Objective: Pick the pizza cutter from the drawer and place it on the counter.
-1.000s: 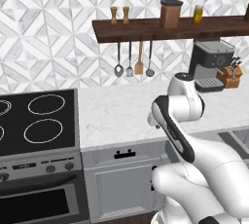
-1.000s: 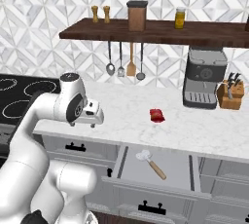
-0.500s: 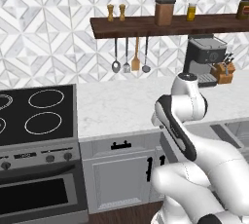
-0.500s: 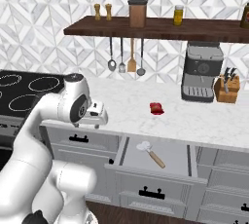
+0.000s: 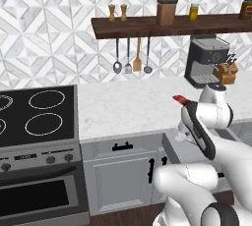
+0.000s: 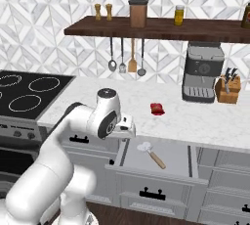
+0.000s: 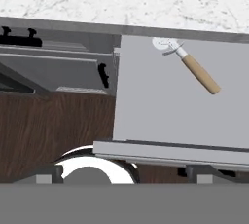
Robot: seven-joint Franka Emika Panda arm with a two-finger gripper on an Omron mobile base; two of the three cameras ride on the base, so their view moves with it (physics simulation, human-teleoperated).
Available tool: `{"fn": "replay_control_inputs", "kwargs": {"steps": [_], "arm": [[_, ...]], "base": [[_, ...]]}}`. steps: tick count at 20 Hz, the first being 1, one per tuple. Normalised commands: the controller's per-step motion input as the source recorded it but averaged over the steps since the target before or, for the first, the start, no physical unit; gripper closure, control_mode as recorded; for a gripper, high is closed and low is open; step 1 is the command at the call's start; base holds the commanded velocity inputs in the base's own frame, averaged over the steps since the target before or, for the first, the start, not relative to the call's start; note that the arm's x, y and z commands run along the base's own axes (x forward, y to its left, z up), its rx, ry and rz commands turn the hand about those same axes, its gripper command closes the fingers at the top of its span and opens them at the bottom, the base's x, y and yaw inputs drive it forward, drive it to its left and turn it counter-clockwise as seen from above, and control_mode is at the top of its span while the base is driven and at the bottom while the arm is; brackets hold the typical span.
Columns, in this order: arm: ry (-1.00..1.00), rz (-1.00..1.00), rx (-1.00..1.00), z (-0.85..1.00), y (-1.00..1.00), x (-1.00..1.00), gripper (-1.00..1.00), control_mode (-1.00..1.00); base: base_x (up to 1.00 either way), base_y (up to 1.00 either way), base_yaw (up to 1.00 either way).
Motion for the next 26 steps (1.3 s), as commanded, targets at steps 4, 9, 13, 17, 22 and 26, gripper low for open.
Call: {"fn": "replay_control_inputs", "kwargs": {"steps": [4,9,13,17,22,26], "arm": [[0.00,0.00,0.04,-0.46,-1.00,0.03,-1.00,-1.00],[0.06,0.00,0.13,-0.55,-1.00,0.33,-1.00,-1.00],[0.11,0.00,0.10,-0.42,-0.77,0.42,-1.00,-1.00],[0.11,0.00,0.03,-0.32,-0.45,0.43,-1.00,-1.00],[0.08,0.00,0.00,-0.40,-0.33,0.46,-1.00,-1.00],[0.03,0.00,0.04,-0.55,-0.34,0.39,-1.00,-1.00]], "base": [[0.00,0.00,0.00],[0.00,0.00,0.00],[0.00,0.00,0.00],[0.00,0.00,0.00],[0.00,0.00,0.00],[0.00,0.00,0.00]]}}
